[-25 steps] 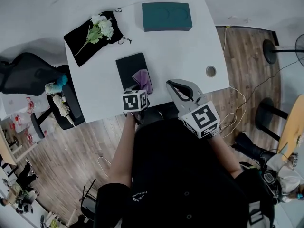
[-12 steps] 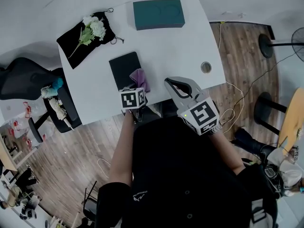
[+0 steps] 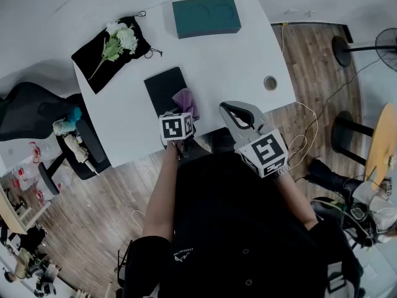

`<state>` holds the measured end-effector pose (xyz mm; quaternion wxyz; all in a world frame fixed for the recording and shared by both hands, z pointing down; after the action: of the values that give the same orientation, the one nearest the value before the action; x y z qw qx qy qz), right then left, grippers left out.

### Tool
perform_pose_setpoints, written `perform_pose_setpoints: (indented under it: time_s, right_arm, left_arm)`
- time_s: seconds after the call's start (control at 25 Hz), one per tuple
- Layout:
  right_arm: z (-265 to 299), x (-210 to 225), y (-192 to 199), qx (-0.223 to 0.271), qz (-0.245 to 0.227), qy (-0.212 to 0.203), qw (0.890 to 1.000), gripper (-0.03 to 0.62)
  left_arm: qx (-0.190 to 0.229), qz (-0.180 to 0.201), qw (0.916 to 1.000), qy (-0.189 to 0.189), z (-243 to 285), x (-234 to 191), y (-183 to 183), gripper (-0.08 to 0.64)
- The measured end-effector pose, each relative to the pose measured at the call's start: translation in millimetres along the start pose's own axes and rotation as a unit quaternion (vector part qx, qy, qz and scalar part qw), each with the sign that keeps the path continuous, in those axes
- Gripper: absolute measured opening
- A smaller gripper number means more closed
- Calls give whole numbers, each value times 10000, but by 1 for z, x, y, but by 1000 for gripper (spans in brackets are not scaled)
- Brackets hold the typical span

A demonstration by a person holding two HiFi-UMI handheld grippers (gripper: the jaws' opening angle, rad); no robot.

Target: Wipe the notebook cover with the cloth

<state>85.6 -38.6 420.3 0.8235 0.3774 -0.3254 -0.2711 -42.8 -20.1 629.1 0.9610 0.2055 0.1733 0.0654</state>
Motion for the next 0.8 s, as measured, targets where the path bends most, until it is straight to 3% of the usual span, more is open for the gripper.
perform_pose_setpoints:
  time_s: [0.48, 0.8]
  right_arm:
    - [3, -17, 1, 50, 52, 180, 9998, 5]
    - [5, -27, 3, 25, 46, 208, 9998, 5]
  left_arm:
    - [-55, 201, 9997, 99, -5, -6, 3, 89]
    - [-43, 141, 9999, 67, -13, -16, 11, 89]
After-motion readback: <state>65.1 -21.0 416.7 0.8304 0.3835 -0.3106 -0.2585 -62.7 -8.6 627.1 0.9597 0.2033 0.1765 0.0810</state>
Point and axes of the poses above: the fingertips, and each gripper's own axes: z forward along the fingers, x to its right, y out of its underside, the point moved 4 cm from there along -z, backward along the fingers, and after that the axes turned 12 degrees about z, right-handed, at the moved point
